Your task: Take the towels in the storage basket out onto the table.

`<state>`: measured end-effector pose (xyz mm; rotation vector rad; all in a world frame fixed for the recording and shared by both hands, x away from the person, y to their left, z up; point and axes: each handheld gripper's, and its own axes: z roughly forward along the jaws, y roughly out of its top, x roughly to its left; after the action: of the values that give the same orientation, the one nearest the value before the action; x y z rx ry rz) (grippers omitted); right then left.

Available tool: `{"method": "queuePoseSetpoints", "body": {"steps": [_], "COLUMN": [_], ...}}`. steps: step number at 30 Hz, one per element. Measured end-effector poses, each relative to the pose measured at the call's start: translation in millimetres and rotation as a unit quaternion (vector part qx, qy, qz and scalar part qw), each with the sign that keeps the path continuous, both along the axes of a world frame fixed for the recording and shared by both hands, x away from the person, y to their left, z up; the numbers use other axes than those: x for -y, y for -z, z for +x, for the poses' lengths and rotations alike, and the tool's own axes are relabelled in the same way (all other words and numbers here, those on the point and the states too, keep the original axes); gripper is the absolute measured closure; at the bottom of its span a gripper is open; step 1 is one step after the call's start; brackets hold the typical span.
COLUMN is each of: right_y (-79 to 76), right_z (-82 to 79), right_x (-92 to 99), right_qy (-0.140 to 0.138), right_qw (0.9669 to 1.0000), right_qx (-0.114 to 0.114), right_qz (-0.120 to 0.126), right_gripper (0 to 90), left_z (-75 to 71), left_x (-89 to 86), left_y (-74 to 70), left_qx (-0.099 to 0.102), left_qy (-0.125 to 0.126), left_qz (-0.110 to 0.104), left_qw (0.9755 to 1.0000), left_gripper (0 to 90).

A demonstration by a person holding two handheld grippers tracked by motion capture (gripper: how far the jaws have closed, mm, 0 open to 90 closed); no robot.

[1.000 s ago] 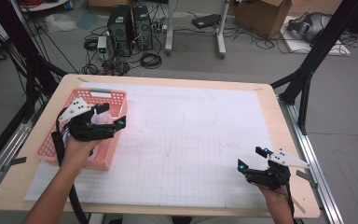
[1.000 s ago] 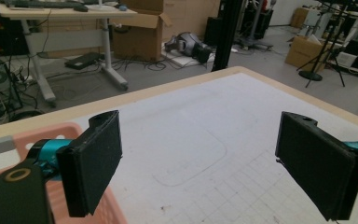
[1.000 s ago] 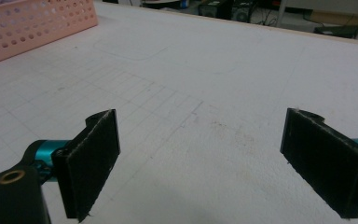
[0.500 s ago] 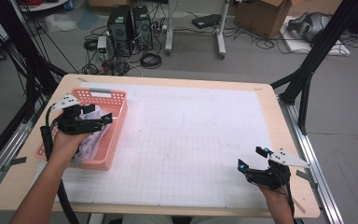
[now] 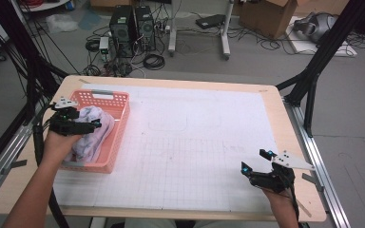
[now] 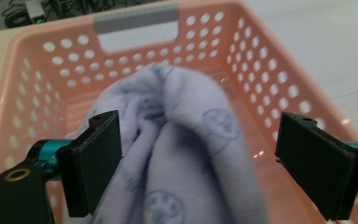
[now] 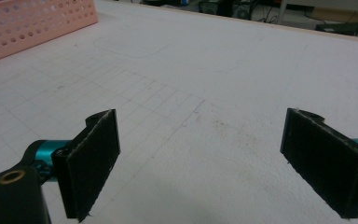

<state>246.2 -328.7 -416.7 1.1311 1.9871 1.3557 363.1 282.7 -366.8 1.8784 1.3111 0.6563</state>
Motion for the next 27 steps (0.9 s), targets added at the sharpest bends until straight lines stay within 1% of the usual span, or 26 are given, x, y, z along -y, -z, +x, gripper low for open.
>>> {"method": "queuePoseSetpoints", "body": {"steps": [1, 2, 3, 4, 5, 6, 9, 11, 12, 13, 14, 15, 16, 17, 18, 21, 23, 24, 25, 26, 27], "right_y": [0.0, -0.2, -0.3, -0.4, -0.4, -0.4, -0.3, -0.2, 0.1, 0.1, 0.1, 0.2, 0.3, 0.3, 0.5, 0.9, 0.8, 0.7, 0.7, 0.8, 0.8], "right_z": [0.0, -0.1, -0.3, -0.4, -0.4, -0.4, -0.3, 0.0, 0.2, 0.1, 0.1, 0.2, 0.3, 0.1, 0.1, 0.4, 0.2, -0.2, -0.3, -0.5, -0.7], "right_x": [0.0, 0.0, 0.3, 0.4, 0.4, 0.5, 0.2, 0.0, -0.3, -0.5, -0.8, -0.8, -0.7, -0.8, -0.6, -0.3, -0.2, -0.2, -0.1, 0.3, 0.6], "right_qy": [0.0, 0.0, 0.0, 0.0, 0.0, 0.0, 0.0, -0.001, -0.002, -0.002, -0.003, -0.003, -0.003, -0.003, -0.003, -0.003, -0.004, -0.003, -0.003, -0.003, -0.002], "right_qw": [1.0, 1.0, 1.0, 1.0, 1.0, 1.0, 1.0, 1.0, 1.0, 1.0, 1.0, 1.0, 1.0, 1.0, 1.0, 1.0, 1.0, 1.0, 1.0, 1.0, 1.0], "right_qx": [0.0, 0.001, 0.0, 0.0, 0.0, -0.001, 0.0, 0.0, -0.001, -0.002, -0.002, 0.0, 0.0, -0.002, -0.002, -0.003, -0.003, -0.004, -0.003, -0.003, -0.004], "right_qz": [0.0, -0.001, -0.002, -0.001, -0.001, -0.001, -0.002, -0.002, -0.003, -0.003, -0.004, -0.004, -0.005, -0.004, -0.003, -0.005, -0.006, -0.006, -0.007, -0.007, -0.007], "right_gripper": [10.4, 10.4, 10.4, 10.4, 10.4, 10.3, 10.4, 10.3, 10.4, 10.4, 10.4, 10.4, 10.4, 10.4, 10.4, 10.4, 10.4, 10.4, 10.4, 10.4, 10.4], "left_z": [2.7, 2.7, 5.7, 6.7, 6.7, 7.7, 11.4, 14.0, 15.5, 17.2, 20.2, 20.2, 22.5, 22.5, 24.2, 27.7, 30.0, 31.0, 32.4, 33.0, 33.8], "left_x": [-3.7, -3.7, -6.8, -7.9, -7.9, -8.4, -8.1, -6.9, -6.4, -6.4, -6.5, -6.5, -6.0, -6.0, -5.2, -3.1, -2.4, -2.0, -1.5, -0.9, -0.4], "left_y": [4.6, 4.6, 11.0, 14.0, 14.0, 16.7, 22.7, 25.5, 27.8, 30.3, 34.8, 34.8, 38.8, 38.8, 41.7, 48.1, 53.2, 54.9, 56.4, 57.3, 58.3], "left_qx": [-0.019, -0.019, -0.039, -0.046, -0.046, -0.052, -0.072, -0.081, -0.089, -0.099, -0.115, -0.115, -0.125, -0.125, -0.132, -0.145, -0.15, -0.149, -0.152, -0.151, -0.152], "left_qy": [-0.004, -0.004, -0.011, -0.015, -0.015, -0.019, -0.018, -0.018, -0.019, -0.019, -0.018, -0.018, -0.019, -0.019, -0.018, -0.015, -0.018, -0.019, -0.02, -0.023, -0.022], "left_qz": [0.014, 0.014, 0.022, 0.024, 0.024, 0.026, 0.037, 0.045, 0.046, 0.048, 0.054, 0.054, 0.058, 0.058, 0.063, 0.074, 0.085, 0.09, 0.097, 0.099, 0.107], "left_qw": [0.9997, 0.9997, 0.9989, 0.9985, 0.9985, 0.9982, 0.9965, 0.9955, 0.9948, 0.9938, 0.9918, 0.9918, 0.9902, 0.9902, 0.9891, 0.9866, 0.9849, 0.9845, 0.9835, 0.9833, 0.9823], "left_gripper": [14.9, 15.0, 15.2, 15.5, 15.4, 15.4, 14.8, 14.3, 11.8, 11.2, 10.7, 9.9, 9.1, 8.3, 7.5, 3.7, 1.7, 1.7, 1.7, 1.7, 1.7]}}
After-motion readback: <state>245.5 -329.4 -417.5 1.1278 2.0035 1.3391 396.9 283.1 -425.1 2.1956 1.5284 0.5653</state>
